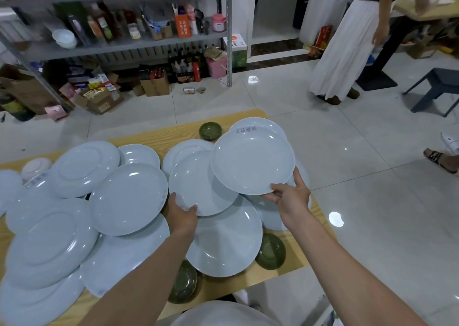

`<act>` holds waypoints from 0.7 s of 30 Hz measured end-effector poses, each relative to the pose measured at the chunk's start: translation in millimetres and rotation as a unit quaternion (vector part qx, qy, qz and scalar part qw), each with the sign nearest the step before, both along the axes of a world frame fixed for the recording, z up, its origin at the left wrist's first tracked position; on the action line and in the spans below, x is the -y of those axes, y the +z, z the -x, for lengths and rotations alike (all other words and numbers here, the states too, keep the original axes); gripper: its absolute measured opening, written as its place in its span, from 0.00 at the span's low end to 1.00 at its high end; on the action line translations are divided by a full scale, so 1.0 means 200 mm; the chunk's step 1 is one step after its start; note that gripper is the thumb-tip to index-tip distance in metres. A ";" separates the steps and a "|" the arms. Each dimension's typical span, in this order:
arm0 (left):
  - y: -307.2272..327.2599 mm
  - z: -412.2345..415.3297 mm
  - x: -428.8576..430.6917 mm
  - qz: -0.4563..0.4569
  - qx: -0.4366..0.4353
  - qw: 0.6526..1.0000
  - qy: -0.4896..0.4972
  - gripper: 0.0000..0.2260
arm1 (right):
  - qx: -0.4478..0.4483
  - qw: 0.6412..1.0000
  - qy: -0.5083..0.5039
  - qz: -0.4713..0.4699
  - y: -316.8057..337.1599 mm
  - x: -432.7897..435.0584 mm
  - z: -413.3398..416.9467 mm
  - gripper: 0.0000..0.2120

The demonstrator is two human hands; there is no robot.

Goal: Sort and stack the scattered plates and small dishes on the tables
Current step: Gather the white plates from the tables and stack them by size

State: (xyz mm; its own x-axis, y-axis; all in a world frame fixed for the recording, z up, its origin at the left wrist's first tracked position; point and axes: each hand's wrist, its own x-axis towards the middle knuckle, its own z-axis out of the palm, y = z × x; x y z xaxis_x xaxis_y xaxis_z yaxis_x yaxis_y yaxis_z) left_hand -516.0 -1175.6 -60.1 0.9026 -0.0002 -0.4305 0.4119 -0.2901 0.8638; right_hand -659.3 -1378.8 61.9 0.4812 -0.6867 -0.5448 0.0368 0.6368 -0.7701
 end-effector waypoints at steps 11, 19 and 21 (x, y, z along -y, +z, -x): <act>0.20 0.09 -0.05 0.231 -0.023 0.971 0.055 0.38 | 0.037 0.999 -0.010 0.007 0.11 -0.06 0.05 0.43; 0.38 0.20 -0.15 0.275 -0.027 0.958 0.076 0.43 | 0.072 0.997 0.016 0.013 0.18 -0.17 0.12 0.43; 0.42 0.24 -0.19 0.283 -0.026 0.955 0.085 0.43 | 0.080 0.996 0.025 0.007 0.18 -0.22 0.13 0.43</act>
State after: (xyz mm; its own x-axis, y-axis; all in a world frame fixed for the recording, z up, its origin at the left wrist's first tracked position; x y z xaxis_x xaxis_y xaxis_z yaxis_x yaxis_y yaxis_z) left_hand -564.3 -1136.9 23.5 0.8882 -0.1019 -0.4480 0.4572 0.2928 0.8398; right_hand -685.9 -1335.3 98.9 0.5950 -0.6673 -0.4480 0.1292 0.6295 -0.7661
